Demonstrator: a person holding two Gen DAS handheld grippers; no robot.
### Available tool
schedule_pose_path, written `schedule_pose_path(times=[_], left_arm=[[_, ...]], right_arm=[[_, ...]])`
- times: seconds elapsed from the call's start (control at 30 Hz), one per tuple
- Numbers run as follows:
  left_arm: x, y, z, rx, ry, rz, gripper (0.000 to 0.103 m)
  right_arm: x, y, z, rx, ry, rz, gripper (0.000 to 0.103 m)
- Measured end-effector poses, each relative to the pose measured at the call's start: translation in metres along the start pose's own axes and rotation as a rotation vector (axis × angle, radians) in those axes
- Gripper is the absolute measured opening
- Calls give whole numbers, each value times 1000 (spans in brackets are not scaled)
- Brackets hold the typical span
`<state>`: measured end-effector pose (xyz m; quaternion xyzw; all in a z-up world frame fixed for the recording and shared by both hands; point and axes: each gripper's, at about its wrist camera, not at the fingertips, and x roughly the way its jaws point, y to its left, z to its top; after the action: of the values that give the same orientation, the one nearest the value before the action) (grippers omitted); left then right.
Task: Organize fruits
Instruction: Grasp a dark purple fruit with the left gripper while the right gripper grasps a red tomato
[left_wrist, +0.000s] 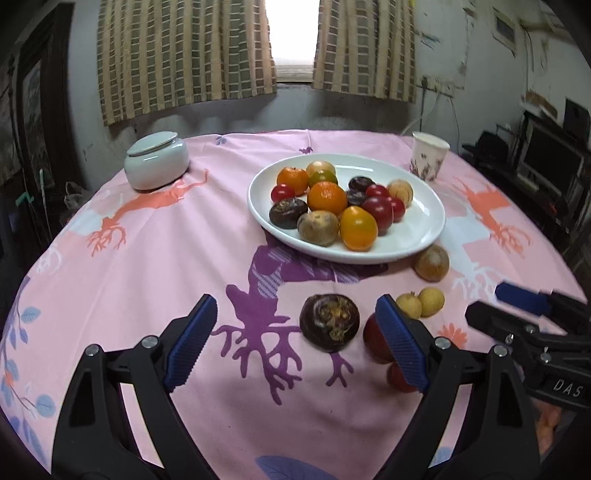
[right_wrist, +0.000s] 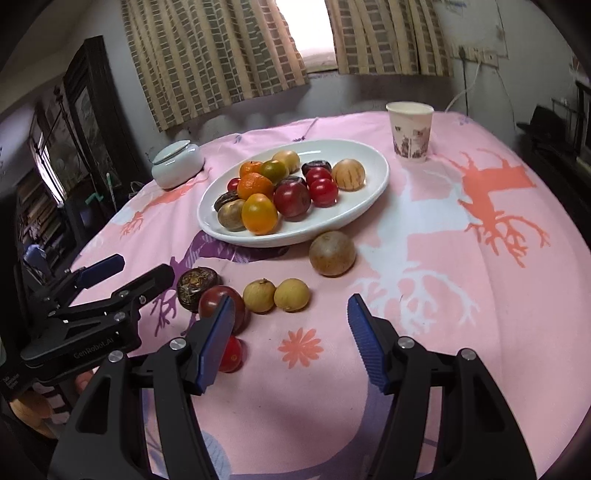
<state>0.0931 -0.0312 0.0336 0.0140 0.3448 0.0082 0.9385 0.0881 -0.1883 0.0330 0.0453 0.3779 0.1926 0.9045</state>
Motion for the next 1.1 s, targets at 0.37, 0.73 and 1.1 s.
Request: schedule_pose_path(times=[0.37,0.73,1.1], left_arm=[[4,2,-15,12,33,-35,92],[17,18,-12,-59,101,-32,92],[31,34,-20,-148,176,-51,92]], right_arm=[[1,-13,-9,44,-17,51,64],[7,18,-25,-42,111,198,67],[21,36,-35,-108,166,99,66]])
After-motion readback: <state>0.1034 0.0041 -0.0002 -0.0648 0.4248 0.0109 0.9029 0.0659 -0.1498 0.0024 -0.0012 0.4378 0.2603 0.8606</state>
